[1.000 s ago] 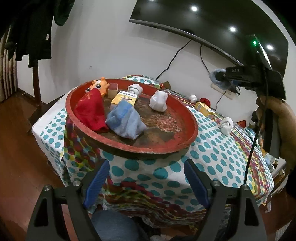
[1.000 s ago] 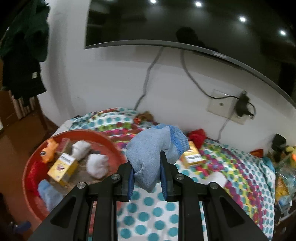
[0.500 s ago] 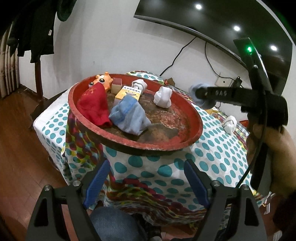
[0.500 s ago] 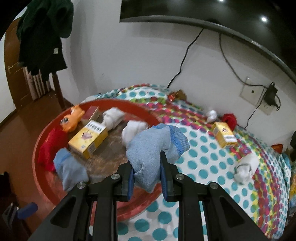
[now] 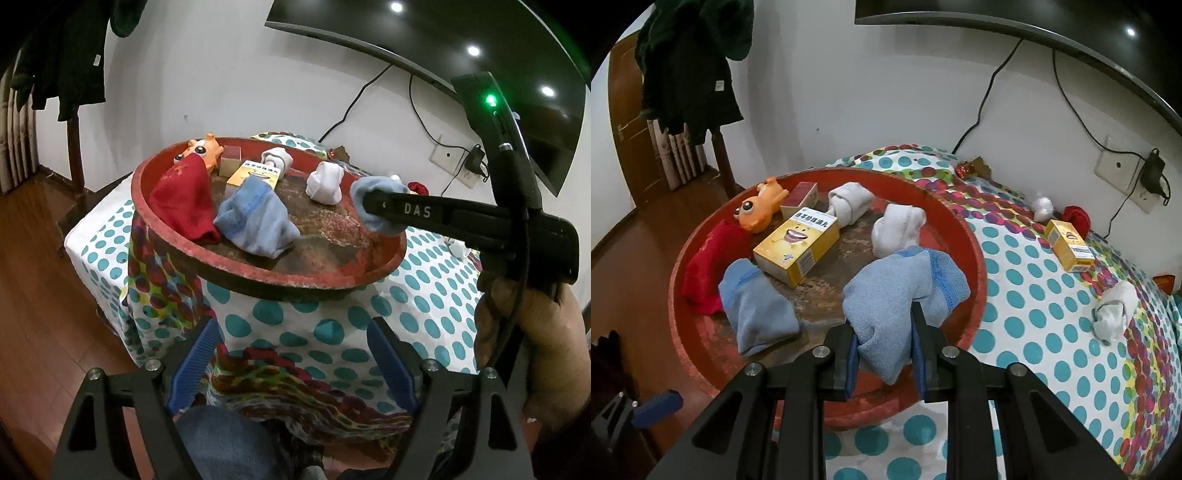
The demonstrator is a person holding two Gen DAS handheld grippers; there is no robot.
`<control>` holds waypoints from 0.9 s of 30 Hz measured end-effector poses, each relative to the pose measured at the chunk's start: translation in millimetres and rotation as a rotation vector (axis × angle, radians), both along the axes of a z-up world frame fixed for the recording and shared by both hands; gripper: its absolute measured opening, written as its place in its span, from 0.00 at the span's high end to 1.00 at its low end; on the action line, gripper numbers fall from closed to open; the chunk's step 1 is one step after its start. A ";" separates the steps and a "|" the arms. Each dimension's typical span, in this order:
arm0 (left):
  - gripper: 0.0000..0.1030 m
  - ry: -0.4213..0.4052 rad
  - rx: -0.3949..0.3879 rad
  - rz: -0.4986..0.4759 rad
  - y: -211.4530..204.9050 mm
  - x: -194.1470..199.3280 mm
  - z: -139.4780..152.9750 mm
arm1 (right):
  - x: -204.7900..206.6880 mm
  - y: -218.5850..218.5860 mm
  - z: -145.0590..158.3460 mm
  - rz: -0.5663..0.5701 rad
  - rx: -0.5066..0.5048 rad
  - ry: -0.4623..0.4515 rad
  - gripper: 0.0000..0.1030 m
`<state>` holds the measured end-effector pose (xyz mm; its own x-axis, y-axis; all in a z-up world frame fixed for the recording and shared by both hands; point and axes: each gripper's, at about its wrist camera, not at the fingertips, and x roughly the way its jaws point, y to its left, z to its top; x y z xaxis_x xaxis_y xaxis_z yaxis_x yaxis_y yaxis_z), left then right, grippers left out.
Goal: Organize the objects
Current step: 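Carry the grey-blue sock with the right gripper into the red tray and release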
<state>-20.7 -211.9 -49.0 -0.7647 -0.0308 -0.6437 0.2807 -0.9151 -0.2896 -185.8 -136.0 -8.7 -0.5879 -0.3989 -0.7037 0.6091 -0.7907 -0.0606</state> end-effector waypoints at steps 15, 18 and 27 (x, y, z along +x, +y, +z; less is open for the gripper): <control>0.18 -0.015 0.009 -0.001 -0.5 -2.2 -3.0 | 4.2 -12.4 -20.3 0.020 0.015 -0.044 0.79; 0.18 -0.019 0.010 -0.003 -0.7 -2.6 -4.1 | 3.9 -13.9 -23.0 0.020 0.015 -0.052 0.79; 0.18 -0.027 0.009 -0.009 0.7 -3.8 -5.3 | 1.3 -16.9 -33.4 0.021 0.033 -0.085 0.68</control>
<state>-24.5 -211.3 -54.3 -0.7473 -0.0186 -0.6642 0.2804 -0.9151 -0.2899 -184.5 -152.9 -42.0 -0.5173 -0.3863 -0.7636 0.6293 -0.7765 -0.0335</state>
